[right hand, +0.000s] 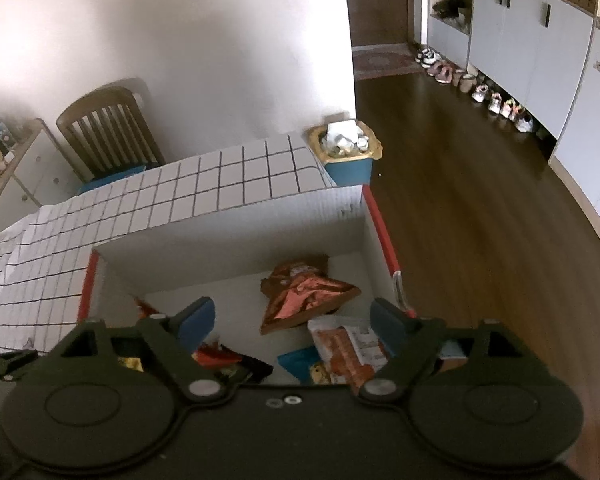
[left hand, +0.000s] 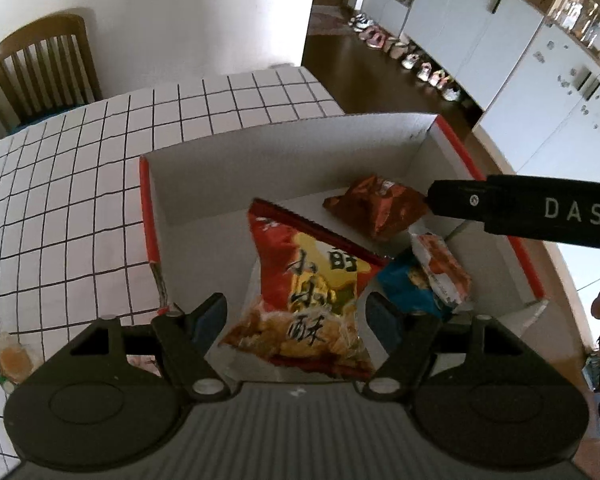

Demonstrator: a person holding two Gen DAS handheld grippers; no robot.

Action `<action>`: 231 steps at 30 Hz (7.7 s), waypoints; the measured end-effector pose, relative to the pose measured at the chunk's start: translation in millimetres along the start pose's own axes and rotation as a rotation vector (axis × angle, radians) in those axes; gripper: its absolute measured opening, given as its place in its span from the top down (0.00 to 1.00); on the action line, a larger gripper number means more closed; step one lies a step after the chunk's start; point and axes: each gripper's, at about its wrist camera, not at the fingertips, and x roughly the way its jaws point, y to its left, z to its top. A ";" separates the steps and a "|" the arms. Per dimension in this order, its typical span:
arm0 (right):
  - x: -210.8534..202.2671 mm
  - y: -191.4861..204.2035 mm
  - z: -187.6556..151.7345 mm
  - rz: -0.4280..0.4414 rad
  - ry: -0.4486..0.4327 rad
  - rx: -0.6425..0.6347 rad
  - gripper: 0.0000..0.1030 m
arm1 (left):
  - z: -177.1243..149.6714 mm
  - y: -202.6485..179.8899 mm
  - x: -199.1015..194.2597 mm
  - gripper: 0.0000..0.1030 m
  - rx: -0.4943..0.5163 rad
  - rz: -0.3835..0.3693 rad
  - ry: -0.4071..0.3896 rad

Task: Organize snacks
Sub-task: 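Carry both bags into the red box and open both tools, then withdraw both tools from the box back over the remaining snacks, then grasp the purple candy with the left tool while the right tool grasps the round chocolate, then carry the candy and chocolate into the red box and open both tools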

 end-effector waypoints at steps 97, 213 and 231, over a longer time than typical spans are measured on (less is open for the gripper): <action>77.5 265.2 -143.4 0.119 0.169 -0.523 0.57 | -92.0 333.8 16.6 0.17 0.174 0.018 -0.040; 52.2 43.0 -7.1 0.029 0.141 -0.296 0.71 | 11.5 -9.2 39.0 0.74 0.153 0.099 0.009; 43.2 22.3 0.8 0.066 0.155 -0.217 0.63 | 9.7 -6.7 36.6 0.36 0.074 0.064 0.009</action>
